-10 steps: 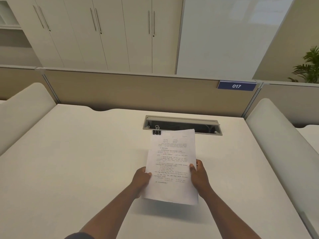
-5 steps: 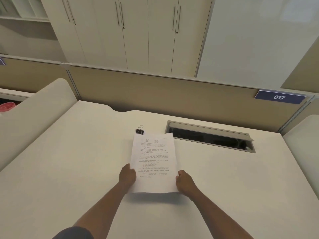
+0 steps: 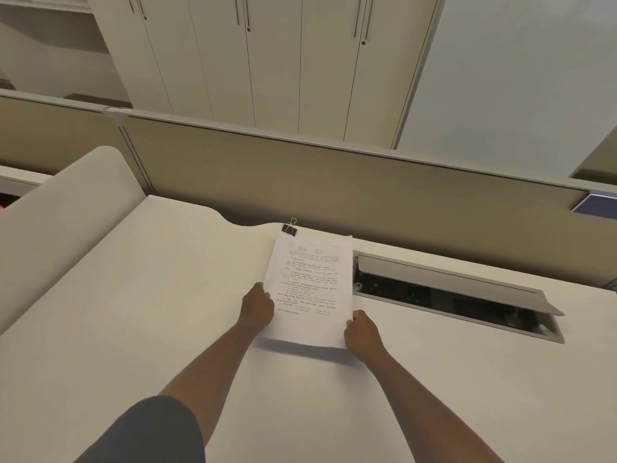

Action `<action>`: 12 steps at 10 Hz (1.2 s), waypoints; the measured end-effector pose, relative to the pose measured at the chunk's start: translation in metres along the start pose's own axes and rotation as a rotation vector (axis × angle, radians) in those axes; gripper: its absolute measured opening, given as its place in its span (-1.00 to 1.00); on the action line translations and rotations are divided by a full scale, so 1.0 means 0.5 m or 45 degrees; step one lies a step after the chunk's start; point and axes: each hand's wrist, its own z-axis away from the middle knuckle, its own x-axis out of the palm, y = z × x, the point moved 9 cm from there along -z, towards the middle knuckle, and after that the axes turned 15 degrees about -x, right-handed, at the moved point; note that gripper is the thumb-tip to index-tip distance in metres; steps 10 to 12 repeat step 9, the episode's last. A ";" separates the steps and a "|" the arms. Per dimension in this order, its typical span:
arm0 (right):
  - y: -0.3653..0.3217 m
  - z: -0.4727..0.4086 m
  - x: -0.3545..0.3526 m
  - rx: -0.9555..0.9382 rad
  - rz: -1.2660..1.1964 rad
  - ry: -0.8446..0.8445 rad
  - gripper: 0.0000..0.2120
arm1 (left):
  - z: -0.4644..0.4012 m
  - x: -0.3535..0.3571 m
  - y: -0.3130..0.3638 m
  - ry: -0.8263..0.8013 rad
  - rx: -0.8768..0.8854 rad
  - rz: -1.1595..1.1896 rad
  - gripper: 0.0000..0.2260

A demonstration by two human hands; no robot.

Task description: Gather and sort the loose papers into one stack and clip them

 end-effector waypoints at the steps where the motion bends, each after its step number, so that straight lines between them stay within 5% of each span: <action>1: 0.004 -0.034 0.011 0.014 0.036 -0.007 -0.75 | -0.038 0.009 0.016 -0.003 0.025 -0.031 -0.75; 5: -0.013 -0.058 -0.008 -0.058 0.442 0.133 -0.76 | -0.031 0.010 0.034 0.294 0.007 -0.388 -0.79; 12: -0.040 -0.031 -0.025 -0.122 0.426 0.050 -0.67 | 0.020 0.008 0.032 0.291 0.130 -0.319 -0.79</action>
